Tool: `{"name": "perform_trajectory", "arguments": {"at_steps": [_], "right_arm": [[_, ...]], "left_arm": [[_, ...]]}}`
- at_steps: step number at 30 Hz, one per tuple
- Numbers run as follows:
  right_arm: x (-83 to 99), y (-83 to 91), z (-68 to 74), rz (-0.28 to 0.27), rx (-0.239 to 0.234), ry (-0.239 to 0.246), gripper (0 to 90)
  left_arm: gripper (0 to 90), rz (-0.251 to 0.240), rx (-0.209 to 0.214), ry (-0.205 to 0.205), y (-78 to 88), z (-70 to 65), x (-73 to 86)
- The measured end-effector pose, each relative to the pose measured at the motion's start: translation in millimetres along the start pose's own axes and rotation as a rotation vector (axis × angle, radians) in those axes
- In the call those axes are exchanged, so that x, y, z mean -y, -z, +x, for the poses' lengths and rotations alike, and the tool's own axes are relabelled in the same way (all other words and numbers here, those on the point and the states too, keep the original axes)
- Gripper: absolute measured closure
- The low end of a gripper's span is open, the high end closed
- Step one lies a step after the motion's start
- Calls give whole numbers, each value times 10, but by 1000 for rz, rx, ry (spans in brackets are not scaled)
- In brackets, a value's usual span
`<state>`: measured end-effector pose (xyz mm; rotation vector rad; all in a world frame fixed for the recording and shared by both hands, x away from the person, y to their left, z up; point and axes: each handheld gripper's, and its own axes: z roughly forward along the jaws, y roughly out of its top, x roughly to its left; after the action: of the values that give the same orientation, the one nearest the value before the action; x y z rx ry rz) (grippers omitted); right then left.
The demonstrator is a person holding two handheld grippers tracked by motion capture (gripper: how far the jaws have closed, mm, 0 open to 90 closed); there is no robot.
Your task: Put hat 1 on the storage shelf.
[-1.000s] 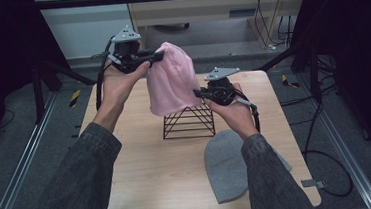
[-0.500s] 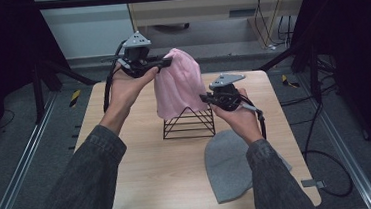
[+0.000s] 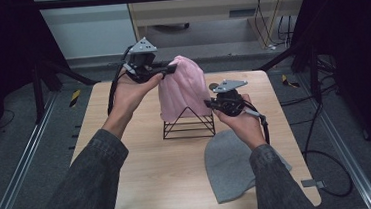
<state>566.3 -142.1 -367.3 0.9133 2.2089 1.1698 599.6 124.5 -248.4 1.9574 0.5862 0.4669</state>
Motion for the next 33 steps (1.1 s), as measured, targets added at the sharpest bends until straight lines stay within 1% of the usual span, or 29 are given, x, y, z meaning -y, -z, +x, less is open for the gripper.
{"name": "perform_trajectory", "arguments": {"at_steps": [2, 3, 5, 11, 12, 15, 16, 21, 25, 29, 33], "right_arm": [[19, 3, -12, -1, 6, -3, 834], [25, 4, -8, -1, 3, -10, 834], [44, -3, -3, 4, -3, -7, 834], [117, -49, -3, 28, -2, -13, 833], [131, -53, -6, 29, -2, -10, 833], [181, -68, -6, 32, -9, -23, 833], [192, -74, -10, 33, -8, -18, 833], [252, -99, -12, 50, -11, -26, 833], [278, -105, -23, 61, -7, -22, 832], [307, -128, -33, 73, -4, -17, 831], [360, -167, -37, 91, -3, -23, 831]], "left_arm": [[781, 7, 2, -1, 3, -6, 12], [781, 9, 5, -2, 4, -9, 18], [781, 12, 8, -4, -3, -21, 26], [779, 33, 19, -14, -63, -75, 61], [779, 32, 20, -10, -70, -79, 68], [779, 36, 28, -9, -86, -84, 101], [779, 40, 29, -10, -93, -90, 116], [779, 68, 37, -17, -118, -111, 166], [779, 72, 41, -26, -123, -159, 175], [778, 74, 41, -16, -158, -172, 216], [777, 91, 41, -11, -207, -163, 287]]}}
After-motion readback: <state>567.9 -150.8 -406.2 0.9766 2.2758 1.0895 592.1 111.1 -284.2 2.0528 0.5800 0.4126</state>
